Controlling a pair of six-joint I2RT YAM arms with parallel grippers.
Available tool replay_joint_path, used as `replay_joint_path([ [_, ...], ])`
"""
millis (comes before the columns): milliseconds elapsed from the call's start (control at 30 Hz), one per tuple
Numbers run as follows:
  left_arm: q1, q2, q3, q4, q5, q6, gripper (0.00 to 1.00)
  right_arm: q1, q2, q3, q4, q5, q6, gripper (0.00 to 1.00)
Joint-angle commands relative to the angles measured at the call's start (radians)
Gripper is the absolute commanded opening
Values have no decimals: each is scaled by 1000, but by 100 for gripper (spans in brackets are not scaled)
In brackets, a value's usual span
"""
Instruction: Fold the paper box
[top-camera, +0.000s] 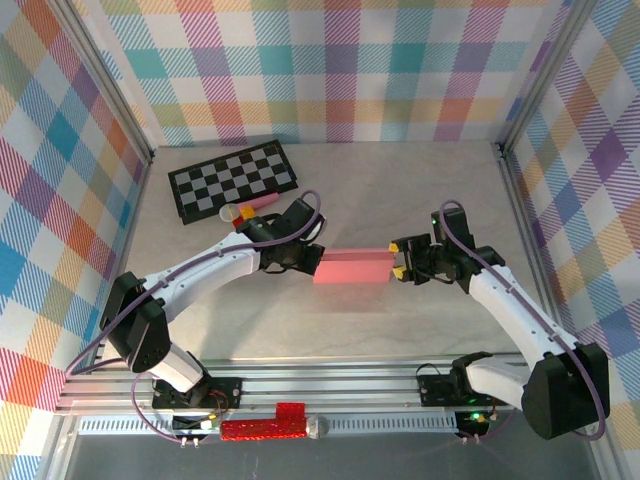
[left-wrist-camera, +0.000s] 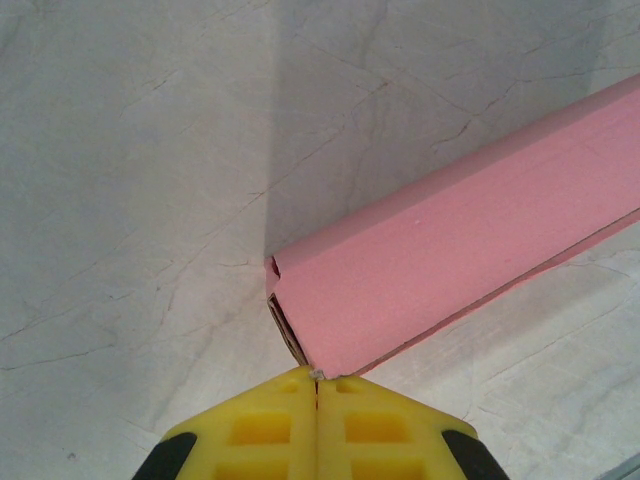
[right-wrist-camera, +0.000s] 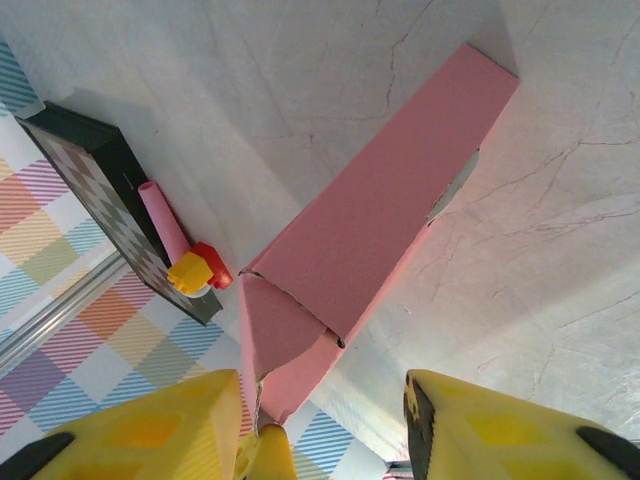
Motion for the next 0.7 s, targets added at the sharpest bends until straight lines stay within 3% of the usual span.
replay_joint_path([
  [0, -15, -3, 14, -35, -3, 6, 0, -8, 5, -18, -1, -19, -10, 46],
  [433, -15, -15, 17, -43, -8, -5, 0, -8, 40, -41, -119, -10, -76, 37],
  [667, -14, -78, 31, -62, 11, -84, 26, -9, 68, -27, -190, 11, -111, 37],
])
